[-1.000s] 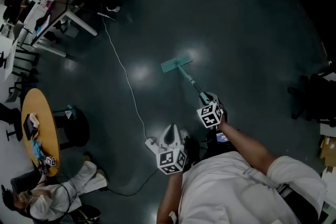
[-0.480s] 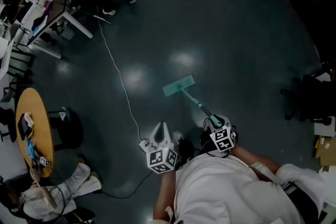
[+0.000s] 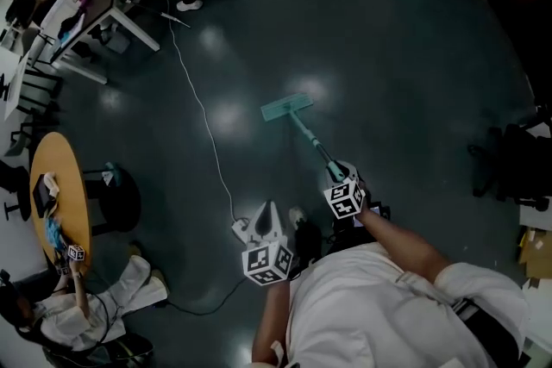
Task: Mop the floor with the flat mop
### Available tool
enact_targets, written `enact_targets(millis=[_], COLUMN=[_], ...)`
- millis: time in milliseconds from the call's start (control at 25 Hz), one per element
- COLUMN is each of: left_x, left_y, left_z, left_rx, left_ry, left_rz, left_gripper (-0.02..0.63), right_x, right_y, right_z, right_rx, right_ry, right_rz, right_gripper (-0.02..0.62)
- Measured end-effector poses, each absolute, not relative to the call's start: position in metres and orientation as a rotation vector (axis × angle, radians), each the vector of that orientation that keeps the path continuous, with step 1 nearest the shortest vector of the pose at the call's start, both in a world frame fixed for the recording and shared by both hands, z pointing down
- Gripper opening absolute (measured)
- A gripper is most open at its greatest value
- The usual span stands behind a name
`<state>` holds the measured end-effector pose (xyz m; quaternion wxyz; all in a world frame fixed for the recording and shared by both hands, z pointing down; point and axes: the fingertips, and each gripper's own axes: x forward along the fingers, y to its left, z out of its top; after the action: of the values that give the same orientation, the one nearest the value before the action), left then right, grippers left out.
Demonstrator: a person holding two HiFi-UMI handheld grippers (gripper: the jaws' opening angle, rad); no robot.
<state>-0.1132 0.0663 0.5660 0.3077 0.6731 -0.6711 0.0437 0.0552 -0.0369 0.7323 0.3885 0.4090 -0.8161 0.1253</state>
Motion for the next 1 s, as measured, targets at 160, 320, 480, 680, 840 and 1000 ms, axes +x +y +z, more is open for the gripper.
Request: enact_targets(millis=[160, 320, 480, 680, 840, 1000], left_x=[-0.118, -0.119, -0.128, -0.129, -0.124, -0.118], left_y=[0.073, 0.082, 0.093, 0.095, 0.084, 0.066], left_z=[0.57, 0.568, 0.575, 0.578, 0.567, 0.553], left_rx=[1.741, 1.703, 1.663, 1.669, 1.723, 1.793], left_ry=[-1.792, -1.814, -1.828, -1.807, -1.8, -1.786], left_rz=[0.131, 0.152, 0.143, 0.114, 0.069, 0.025], left_gripper=[0.005, 0.005, 0.005, 0.005, 0.005, 0.005], right_x=[0.008, -0.029, -0.05, -0.024, 0.028, 0.065], right_y=[-0.111, -0.176, -0.202, -0.146, -0.064, -0.007], right_z=[0.752, 0.754, 0.754, 0.74, 0.693, 0.658], right_rx=[1.049, 1.04, 1.025, 0.96, 0.87, 0.774], right_ry=[-2.093, -2.096, -2.092, -2.057, -2.026, -2.002], right_rz=[0.268, 0.221, 0.182, 0.188, 0.286, 0.373], right_gripper=[0.112, 0.112, 0.112, 0.112, 0.112, 0.114])
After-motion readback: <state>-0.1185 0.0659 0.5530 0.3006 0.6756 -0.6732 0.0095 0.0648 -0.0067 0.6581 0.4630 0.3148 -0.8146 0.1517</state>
